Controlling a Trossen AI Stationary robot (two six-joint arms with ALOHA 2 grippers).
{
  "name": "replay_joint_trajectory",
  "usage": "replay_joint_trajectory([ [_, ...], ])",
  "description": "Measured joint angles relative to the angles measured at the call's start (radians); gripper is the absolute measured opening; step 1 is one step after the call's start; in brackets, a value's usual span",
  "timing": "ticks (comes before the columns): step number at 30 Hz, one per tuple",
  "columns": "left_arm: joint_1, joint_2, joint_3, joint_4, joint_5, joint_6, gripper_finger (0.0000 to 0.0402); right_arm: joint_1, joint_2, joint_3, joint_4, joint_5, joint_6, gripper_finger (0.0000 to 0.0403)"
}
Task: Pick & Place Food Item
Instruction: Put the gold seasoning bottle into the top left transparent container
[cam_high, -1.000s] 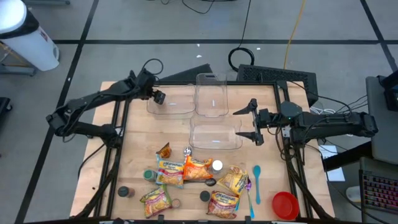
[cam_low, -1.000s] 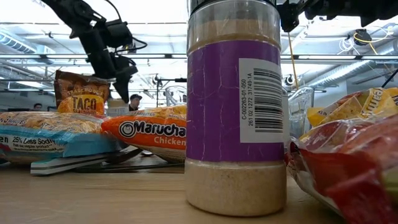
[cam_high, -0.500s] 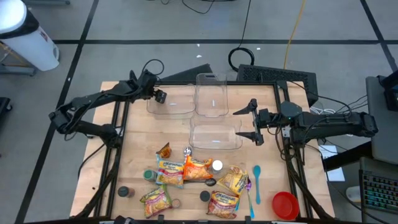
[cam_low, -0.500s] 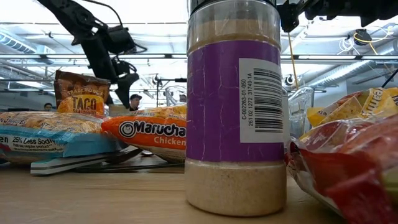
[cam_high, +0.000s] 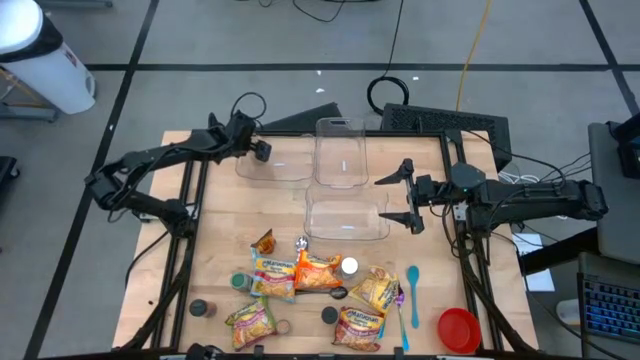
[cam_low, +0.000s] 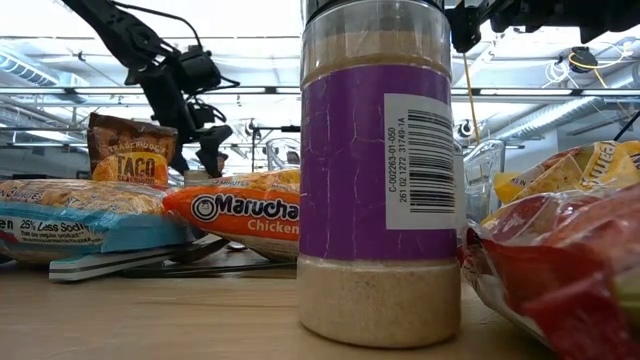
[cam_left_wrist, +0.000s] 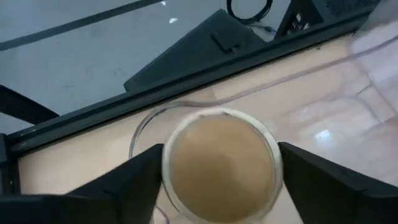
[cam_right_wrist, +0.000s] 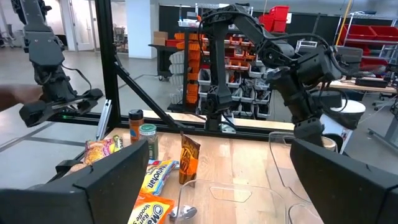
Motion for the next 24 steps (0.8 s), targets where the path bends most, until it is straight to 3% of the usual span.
replay_joint_trajectory([
  [3, -0.001, 0.0, -0.001, -0.007, 0.016, 0.003, 0.0384, 0.0, 0.0, 0.0, 0.0, 0.0, 0.0, 0.0385],
  [12, -0.002, -0.012, 0.036, -0.01, 0.163, 0.007, 0.0307, 0.0, 0.0, 0.0, 0.0, 0.0, 0.0, 0.0388],
  [17, -0.008, -0.035, 0.051, -0.003, 0.136, 0.045, 0.0299, 0.0, 0.0, 0.0, -0.001, 0.0, 0.003, 0.0389],
  [24, -0.007, -0.046, 0.052, -0.054, 0.027, 0.046, 0.0328, 0.0, 0.0, 0.0, -0.001, 0.0, 0.003, 0.0389],
])
